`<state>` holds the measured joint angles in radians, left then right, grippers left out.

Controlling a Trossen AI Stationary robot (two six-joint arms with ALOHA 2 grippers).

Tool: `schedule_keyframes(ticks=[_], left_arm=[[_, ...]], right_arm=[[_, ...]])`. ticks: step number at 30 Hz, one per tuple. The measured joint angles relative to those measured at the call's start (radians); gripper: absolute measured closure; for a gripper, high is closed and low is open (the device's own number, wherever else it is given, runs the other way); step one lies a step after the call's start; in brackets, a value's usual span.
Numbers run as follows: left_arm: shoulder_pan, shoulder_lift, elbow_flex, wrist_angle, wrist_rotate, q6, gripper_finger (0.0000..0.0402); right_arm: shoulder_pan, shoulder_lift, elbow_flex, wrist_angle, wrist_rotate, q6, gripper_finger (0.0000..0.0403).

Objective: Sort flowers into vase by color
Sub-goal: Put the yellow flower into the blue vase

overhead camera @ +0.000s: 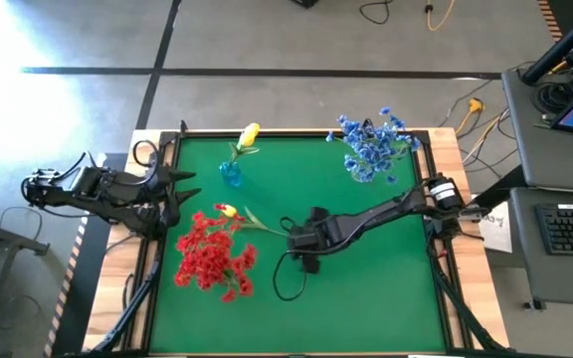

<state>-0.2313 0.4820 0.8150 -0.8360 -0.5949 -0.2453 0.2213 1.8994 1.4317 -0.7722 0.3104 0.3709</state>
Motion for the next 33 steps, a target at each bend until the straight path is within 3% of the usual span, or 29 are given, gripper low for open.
schedule_keyframes(ticks=[9,15,18,21,26,33], left_arm=[[0.0,0.0,0.0,0.0,0.0,-0.019,0.0208],[0.0,0.001,0.0,0.001,0.0,-0.019,0.0208],[0.0,0.002,0.0,0.003,0.0,-0.019,0.0208],[0.0,0.002,0.0,0.008,0.0,-0.019,0.0208],[0.0,0.002,0.0,0.009,0.0,-0.022,0.0208],[0.0,0.002,0.0,0.017,0.0,-0.023,0.0208]], right_arm=[[-0.097,0.076,-0.115,0.701,-0.021,-0.236,0.0143],[-0.124,0.156,-0.137,0.816,-0.028,-0.258,0.0135],[-0.124,0.193,-0.132,0.954,-0.026,-0.297,0.0142],[-0.131,0.242,-0.12,1.078,-0.026,-0.33,0.0155],[-0.168,0.308,-0.087,1.122,-0.032,-0.291,0.0198],[-0.181,0.357,-0.081,1.194,-0.064,-0.285,0.0336]])
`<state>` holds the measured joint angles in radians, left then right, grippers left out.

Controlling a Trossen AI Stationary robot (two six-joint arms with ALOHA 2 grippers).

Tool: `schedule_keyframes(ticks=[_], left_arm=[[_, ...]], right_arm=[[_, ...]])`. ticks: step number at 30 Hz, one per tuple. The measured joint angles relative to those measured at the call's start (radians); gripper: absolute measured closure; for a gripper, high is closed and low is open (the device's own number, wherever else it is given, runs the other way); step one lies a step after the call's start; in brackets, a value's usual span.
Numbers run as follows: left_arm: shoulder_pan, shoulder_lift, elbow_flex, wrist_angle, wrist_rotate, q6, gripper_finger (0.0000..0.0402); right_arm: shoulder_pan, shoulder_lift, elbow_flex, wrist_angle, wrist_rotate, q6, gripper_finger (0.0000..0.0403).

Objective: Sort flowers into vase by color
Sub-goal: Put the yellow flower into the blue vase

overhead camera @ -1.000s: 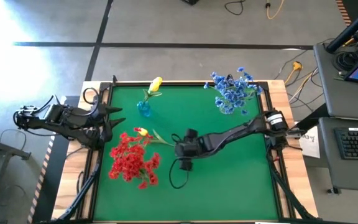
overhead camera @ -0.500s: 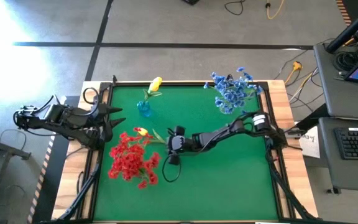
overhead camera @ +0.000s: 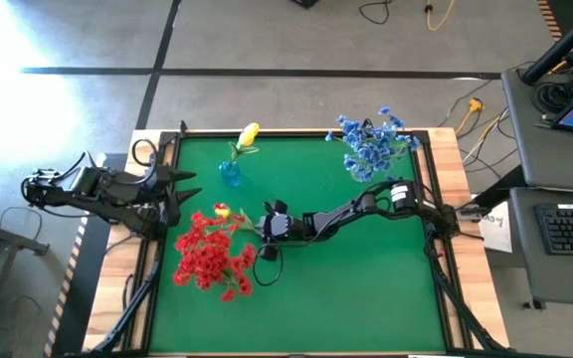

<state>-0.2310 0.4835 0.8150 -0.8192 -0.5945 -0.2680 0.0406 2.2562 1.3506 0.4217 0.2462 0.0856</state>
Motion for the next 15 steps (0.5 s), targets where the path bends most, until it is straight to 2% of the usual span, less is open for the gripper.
schedule_keyframes(ticks=[2,3,9,12,15], left_arm=[[0.0,0.0,0.0,0.01,0.0,0.0,0.0208],[0.0,0.0,0.0,0.012,0.0,0.0,0.0208],[0.0,0.0,0.0,0.042,0.0,0.0,0.0208],[0.0,0.0,0.004,0.064,0.0,0.007,0.0208],[0.0,-0.001,0.004,0.106,0.0,0.04,0.0208]], right_arm=[[0.0,-0.006,-0.001,-0.002,0.001,-0.014,0.0375],[0.0,-0.013,-0.001,-0.01,0.001,-0.023,0.038],[-0.002,-0.107,-0.01,-0.108,0.033,-0.053,0.0383],[-0.002,-0.192,-0.015,-0.184,0.089,-0.055,0.0384],[0.0,-0.273,-0.046,-0.237,0.1,-0.053,0.0384]])
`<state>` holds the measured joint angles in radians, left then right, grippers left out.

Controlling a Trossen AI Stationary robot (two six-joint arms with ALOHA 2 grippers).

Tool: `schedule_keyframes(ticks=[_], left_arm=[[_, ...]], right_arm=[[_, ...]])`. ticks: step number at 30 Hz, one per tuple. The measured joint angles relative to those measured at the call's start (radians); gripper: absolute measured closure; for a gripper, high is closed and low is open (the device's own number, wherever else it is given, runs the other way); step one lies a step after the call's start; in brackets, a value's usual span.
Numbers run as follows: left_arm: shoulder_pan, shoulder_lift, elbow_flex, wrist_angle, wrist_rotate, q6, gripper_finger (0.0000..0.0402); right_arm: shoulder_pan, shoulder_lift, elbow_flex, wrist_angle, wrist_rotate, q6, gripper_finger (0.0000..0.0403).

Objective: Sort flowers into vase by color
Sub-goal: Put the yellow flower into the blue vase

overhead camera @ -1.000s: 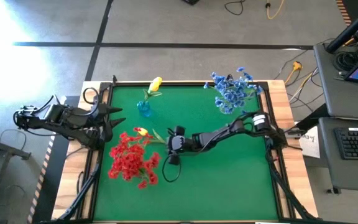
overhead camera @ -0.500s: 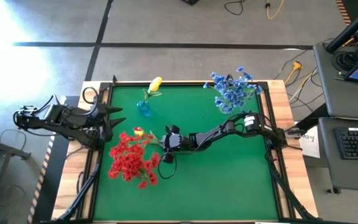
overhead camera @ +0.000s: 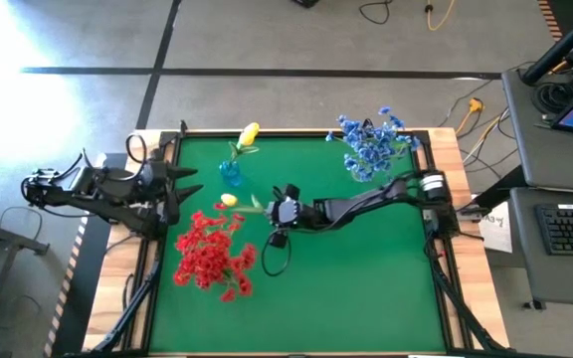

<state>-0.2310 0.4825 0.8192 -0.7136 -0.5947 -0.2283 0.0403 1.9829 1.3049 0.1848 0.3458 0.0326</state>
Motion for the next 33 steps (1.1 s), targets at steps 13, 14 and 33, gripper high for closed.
schedule_keyframes(ticks=[13,14,33], left_arm=[[0.0,0.0,0.001,0.177,0.002,0.181,0.0208],[0.0,0.001,0.001,0.2,0.002,0.201,0.0208],[0.001,0.055,0.002,0.647,0.138,0.479,0.0174]], right_arm=[[0.031,-0.334,-0.237,0.239,-0.006,-0.035,0.0385],[0.031,-0.341,-0.253,0.296,-0.008,-0.06,0.0385],[-0.064,-0.271,-0.034,0.784,-0.363,-0.386,0.0385]])
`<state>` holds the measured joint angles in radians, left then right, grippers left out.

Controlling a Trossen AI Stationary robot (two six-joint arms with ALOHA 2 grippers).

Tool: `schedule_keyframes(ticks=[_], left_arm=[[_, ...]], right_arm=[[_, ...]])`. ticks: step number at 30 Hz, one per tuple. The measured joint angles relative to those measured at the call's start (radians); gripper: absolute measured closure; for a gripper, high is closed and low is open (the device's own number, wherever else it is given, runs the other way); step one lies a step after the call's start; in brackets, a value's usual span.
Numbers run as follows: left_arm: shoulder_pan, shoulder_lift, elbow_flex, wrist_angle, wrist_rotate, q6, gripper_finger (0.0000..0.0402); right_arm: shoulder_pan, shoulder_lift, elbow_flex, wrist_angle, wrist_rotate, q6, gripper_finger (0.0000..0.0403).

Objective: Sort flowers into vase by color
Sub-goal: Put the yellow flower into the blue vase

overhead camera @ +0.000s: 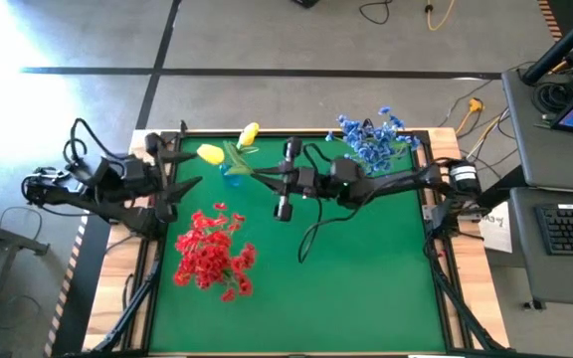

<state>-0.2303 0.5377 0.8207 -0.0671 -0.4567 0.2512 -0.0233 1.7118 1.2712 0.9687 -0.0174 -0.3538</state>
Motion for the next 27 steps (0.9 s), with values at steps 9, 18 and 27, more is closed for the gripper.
schedule_keyframes(ticks=[9,18,27], left_arm=[[0.0,0.102,0.035,0.09,0.025,0.028,0.0169],[0.002,0.195,0.11,0.093,0.022,-0.011,0.0169],[0.011,0.255,0.114,0.154,0.022,-0.054,0.0156]], right_arm=[[-0.021,0.089,0.186,-0.075,-0.066,-0.059,0.0385],[-0.022,0.099,0.256,-0.149,-0.069,-0.092,0.0385],[-0.023,0.099,0.258,-0.154,-0.069,-0.093,0.0385]])
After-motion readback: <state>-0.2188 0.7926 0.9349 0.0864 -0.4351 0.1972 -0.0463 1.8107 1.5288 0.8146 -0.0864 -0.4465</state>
